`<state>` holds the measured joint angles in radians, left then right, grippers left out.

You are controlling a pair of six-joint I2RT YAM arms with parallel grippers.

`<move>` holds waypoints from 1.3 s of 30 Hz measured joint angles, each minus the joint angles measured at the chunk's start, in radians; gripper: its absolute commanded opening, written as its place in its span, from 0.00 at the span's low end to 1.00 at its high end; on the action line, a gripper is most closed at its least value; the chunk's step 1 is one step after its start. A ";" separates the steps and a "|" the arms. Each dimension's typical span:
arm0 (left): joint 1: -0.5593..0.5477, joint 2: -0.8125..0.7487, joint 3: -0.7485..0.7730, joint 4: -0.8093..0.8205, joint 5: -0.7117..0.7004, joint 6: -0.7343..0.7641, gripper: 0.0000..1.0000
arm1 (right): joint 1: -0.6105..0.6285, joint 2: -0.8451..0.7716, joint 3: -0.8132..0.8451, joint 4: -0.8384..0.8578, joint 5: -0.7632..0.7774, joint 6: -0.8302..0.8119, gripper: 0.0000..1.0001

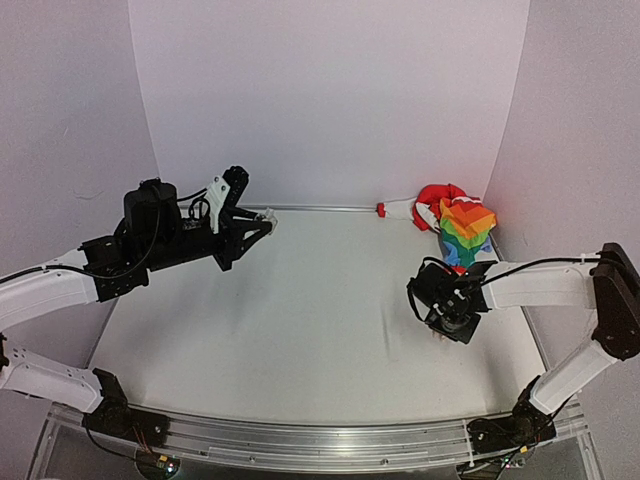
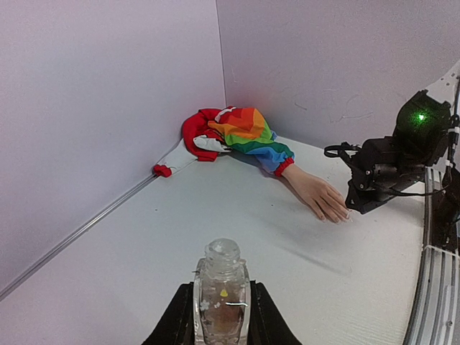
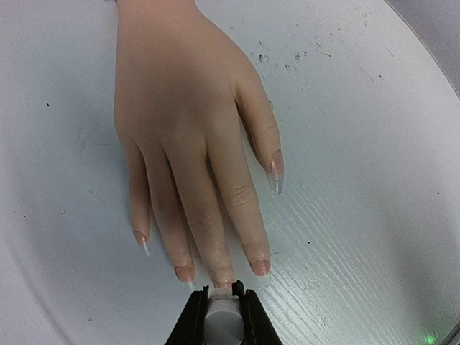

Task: Paint the nails

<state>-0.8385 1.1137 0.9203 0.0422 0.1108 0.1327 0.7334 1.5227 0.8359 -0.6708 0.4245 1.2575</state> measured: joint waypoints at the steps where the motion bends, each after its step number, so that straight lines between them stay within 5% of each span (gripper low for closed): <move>1: 0.000 0.000 0.000 0.000 0.000 0.000 0.00 | 0.000 0.000 -0.002 0.000 0.000 0.000 0.00; 28: 0.000 0.000 0.000 0.000 0.000 0.000 0.00 | 0.000 -0.005 -0.032 -0.002 -0.030 0.006 0.00; 39: 0.000 0.000 0.000 0.000 0.000 0.000 0.00 | 0.000 -0.131 -0.042 -0.014 -0.039 0.006 0.00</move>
<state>-0.8383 1.1133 0.9203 0.0422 0.1108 0.1326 0.7337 1.3919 0.7935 -0.6850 0.3856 1.2640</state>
